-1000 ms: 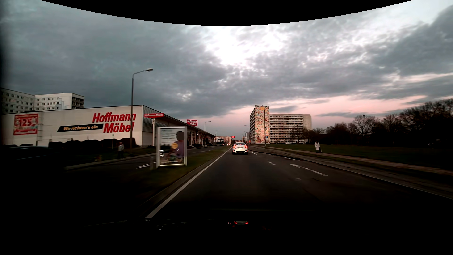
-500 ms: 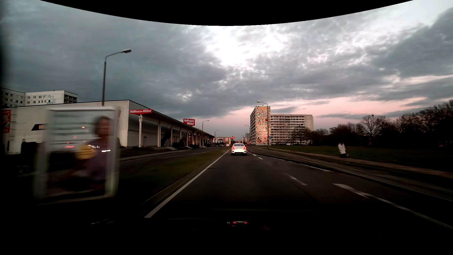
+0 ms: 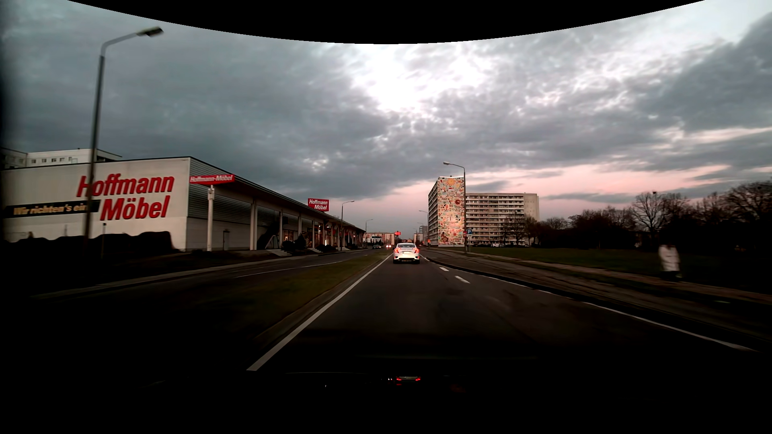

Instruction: Follow the waypoints while adhering to traffic rules and regulations

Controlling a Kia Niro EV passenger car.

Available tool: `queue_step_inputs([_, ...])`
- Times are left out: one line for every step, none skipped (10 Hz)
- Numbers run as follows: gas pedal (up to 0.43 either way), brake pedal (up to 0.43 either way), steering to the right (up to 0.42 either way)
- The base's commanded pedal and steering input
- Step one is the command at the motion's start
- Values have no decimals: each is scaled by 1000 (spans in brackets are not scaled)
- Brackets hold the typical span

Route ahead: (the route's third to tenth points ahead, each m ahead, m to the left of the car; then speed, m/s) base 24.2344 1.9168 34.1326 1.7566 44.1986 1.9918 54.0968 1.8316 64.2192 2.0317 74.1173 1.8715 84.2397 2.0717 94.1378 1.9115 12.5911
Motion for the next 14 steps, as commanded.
queue_step_inputs([39, 0, -4])
queue_step_inputs([39, 0, -4])
queue_step_inputs([39, 0, -4])
queue_step_inputs([39, 0, -4])
queue_step_inputs([39, 0, -4])
queue_step_inputs([39, 0, -4])
queue_step_inputs([39, 0, -4])
queue_step_inputs([39, 0, -4])
queue_step_inputs([39, 0, -3])
queue_step_inputs([39, 0, -4])
queue_step_inputs([39, 0, -4])
queue_step_inputs([47, 0, -2])
queue_step_inputs([47, 0, -2])
queue_step_inputs([47, 0, -1])
